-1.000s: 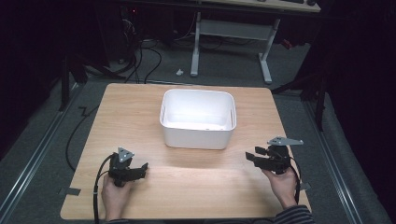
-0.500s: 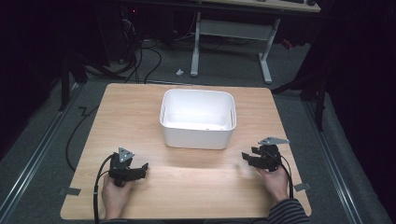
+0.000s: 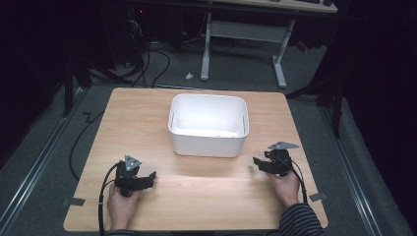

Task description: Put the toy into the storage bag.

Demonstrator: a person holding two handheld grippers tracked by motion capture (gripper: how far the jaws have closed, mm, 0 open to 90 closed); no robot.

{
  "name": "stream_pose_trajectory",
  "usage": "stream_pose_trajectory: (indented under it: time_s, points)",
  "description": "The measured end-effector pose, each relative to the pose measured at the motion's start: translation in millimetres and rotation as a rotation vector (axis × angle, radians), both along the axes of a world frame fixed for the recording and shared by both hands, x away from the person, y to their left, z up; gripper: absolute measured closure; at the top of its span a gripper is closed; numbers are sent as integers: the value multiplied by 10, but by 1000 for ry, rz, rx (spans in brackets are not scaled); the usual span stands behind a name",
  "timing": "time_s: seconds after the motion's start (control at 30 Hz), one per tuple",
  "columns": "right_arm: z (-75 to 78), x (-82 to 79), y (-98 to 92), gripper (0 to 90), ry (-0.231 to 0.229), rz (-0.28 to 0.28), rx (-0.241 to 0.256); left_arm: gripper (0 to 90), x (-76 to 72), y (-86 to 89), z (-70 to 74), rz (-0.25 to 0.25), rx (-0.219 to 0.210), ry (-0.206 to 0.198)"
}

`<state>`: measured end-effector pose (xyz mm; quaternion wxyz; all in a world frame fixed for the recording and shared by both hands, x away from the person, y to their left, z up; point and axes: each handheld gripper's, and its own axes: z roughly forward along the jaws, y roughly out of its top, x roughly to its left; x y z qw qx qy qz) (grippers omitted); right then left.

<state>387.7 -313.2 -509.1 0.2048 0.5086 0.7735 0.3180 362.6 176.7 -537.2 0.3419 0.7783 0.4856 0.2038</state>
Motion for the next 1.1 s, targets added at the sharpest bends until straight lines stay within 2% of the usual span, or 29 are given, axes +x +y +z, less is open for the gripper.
stream_pose_trajectory:
  time_s: [0.17, 0.3, 0.4, 0.53, 0.57, 0.6, 1.1]
  points:
    - [-97, 1, 2, 361, -10, -32, -42, 164, 0, 0, 0, 1, -1, 0]
    - [-174, -2, -27, 341, 0, -46, -20, 164, 1, 2, 0, 1, -2, 0]
    - [-213, -40, -51, 337, -39, -42, -7, 164, -6, 0, -1, 3, -2, -1]
    - [-214, -13, -52, 318, -38, -33, -10, 164, 6, 1, 0, 6, -1, 1]
    - [-217, -9, -46, 277, -34, -13, -13, 164, 3, 1, 0, 6, -1, 0]
    - [-217, -9, -46, 277, -34, -13, -13, 165, 3, 1, 0, 6, -1, 0]
    - [-219, -25, -9, 241, -29, -51, -15, 160, 1, -3, 1, 14, 2, 1]
